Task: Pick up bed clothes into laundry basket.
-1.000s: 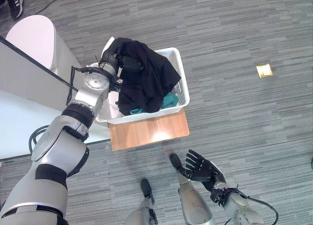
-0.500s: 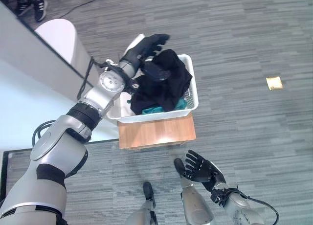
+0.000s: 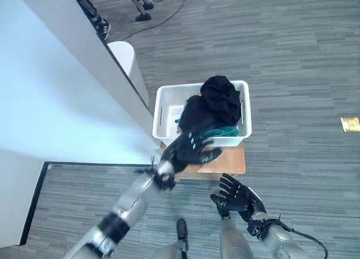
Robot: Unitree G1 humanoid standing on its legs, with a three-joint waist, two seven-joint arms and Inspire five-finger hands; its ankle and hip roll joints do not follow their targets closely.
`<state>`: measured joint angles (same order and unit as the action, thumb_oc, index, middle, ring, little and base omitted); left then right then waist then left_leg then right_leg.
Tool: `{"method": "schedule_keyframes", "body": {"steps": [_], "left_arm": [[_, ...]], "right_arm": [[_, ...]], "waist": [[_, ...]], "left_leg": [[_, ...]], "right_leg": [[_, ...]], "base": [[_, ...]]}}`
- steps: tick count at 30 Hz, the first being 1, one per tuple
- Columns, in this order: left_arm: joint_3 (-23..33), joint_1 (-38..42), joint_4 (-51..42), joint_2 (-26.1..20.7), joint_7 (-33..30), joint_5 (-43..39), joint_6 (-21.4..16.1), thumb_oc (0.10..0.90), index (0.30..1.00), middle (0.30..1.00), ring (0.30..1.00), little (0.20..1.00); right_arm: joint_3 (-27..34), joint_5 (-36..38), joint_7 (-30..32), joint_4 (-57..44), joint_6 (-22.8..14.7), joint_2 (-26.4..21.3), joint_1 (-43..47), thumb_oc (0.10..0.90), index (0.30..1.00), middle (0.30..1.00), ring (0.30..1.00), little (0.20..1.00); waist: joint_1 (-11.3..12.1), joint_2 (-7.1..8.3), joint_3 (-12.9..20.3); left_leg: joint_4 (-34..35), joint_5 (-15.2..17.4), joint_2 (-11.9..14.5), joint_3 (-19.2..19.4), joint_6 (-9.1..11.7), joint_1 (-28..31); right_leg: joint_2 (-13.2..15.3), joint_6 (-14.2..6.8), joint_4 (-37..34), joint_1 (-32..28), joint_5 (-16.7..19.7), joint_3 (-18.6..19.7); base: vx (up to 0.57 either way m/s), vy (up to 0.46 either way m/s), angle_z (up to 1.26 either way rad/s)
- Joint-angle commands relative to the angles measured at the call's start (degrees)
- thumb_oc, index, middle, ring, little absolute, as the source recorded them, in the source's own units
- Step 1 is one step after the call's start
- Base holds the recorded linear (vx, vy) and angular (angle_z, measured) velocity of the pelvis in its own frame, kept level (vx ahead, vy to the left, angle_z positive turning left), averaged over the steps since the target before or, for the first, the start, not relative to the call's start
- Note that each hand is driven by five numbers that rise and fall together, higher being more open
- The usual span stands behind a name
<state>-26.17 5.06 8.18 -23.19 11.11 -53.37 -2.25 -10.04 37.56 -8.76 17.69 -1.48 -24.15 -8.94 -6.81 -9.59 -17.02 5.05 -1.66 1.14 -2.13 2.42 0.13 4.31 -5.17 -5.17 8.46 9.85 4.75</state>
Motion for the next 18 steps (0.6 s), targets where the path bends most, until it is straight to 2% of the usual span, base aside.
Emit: {"method": "schedule_keyframes", "body": {"steps": [1, 2, 4, 6, 7, 12, 18], "left_arm": [[6.3, -3.3, -3.1, -2.7, 3.1, -0.9, -4.4, 0.800, 0.900, 0.900, 0.900, 0.900], [9.2, -6.9, -2.1, -1.2, 1.9, -1.0, -4.9, 0.800, 0.900, 0.900, 0.900, 0.900], [11.1, -11.7, -0.9, 0.1, 0.9, 1.8, -4.8, 0.800, 0.900, 0.900, 0.900, 0.900], [11.2, -12.7, 0.0, 1.1, 1.3, 1.2, -4.3, 0.800, 0.900, 0.900, 0.900, 0.900], [11.5, -13.6, 2.4, 2.3, 0.9, 2.6, -3.9, 0.800, 0.900, 0.900, 0.900, 0.900], [10.6, -13.0, 7.0, 3.8, -2.0, 4.3, -3.1, 0.800, 0.900, 0.900, 0.900, 0.900], [12.0, -12.2, 7.0, 5.6, -3.4, 5.0, -3.6, 0.800, 0.900, 0.900, 0.900, 0.900]], "right_arm": [[0.2, 0.1, -3.7, -6.8, -3.3, 1.0, -5.5, 0.800, 0.900, 0.900, 0.900, 0.900], [0.5, 0.0, -3.7, -6.8, -3.4, 1.0, -5.9, 0.800, 0.900, 0.900, 0.900, 0.900], [1.4, -0.9, -3.3, -6.1, -3.5, 0.8, -6.6, 0.800, 0.900, 0.900, 0.900, 0.900], [1.7, -1.0, -3.3, -5.9, -3.5, 0.9, -7.0, 0.800, 0.900, 0.900, 0.900, 0.900], [2.1, -1.4, -2.9, -5.8, -3.4, 1.1, -7.3, 0.800, 0.900, 0.900, 0.900, 0.900], [3.1, -2.9, -1.2, -6.6, -3.1, 0.8, -8.1, 0.800, 0.900, 0.900, 0.900, 0.900], [4.2, -3.6, -0.5, -7.4, -3.1, 0.8, -9.1, 0.800, 0.900, 0.900, 0.900, 0.900]], "waist": [[2.7, 6.05, 8.6], [3.6, 6.44, 9.1], [5.5, 7.87, 9.4], [5.8, 8.38, 9.6], [6.6, 9.26, 9.9], [6.8, 10.55, 9.3], [6.5, 11.72, 9.6]], "left_leg": [[0.0, 1.7, -0.8, -2.3, 1.4, -0.1], [0.0, 1.7, -0.9, -2.9, 1.2, 0.2], [0.0, 1.7, -1.1, -4.2, 0.7, 0.8], [0.0, 1.8, -1.2, -4.5, 0.6, 1.0], [0.0, 1.9, -1.2, -5.2, 0.4, 1.2], [-0.2, 1.7, -1.3, -5.9, 0.0, 0.7], [-0.4, 2.4, -1.0, -5.4, -0.3, 1.6]], "right_leg": [[6.1, -6.1, 0.2, -7.6, -8.3, -3.3], [6.2, -6.1, 0.2, -8.0, -8.3, -3.7], [6.4, -5.8, 0.7, -9.0, -8.5, -4.4], [6.4, -5.8, 0.7, -9.4, -8.6, -4.6], [6.4, -5.8, 0.8, -10.2, -8.9, -5.0], [6.3, -5.8, 2.2, -9.7, -9.4, -5.0], [6.2, -5.8, 2.1, -10.1, -9.4, -4.2]], "base": [[0.01, 0.005, 0.03], [0.00, -0.010, 0.05], [-0.02, -0.035, 0.22], [-0.02, -0.029, 0.42], [-0.01, -0.012, 0.39], [-0.08, -0.003, 0.08], [-0.01, -0.005, -0.02]]}}
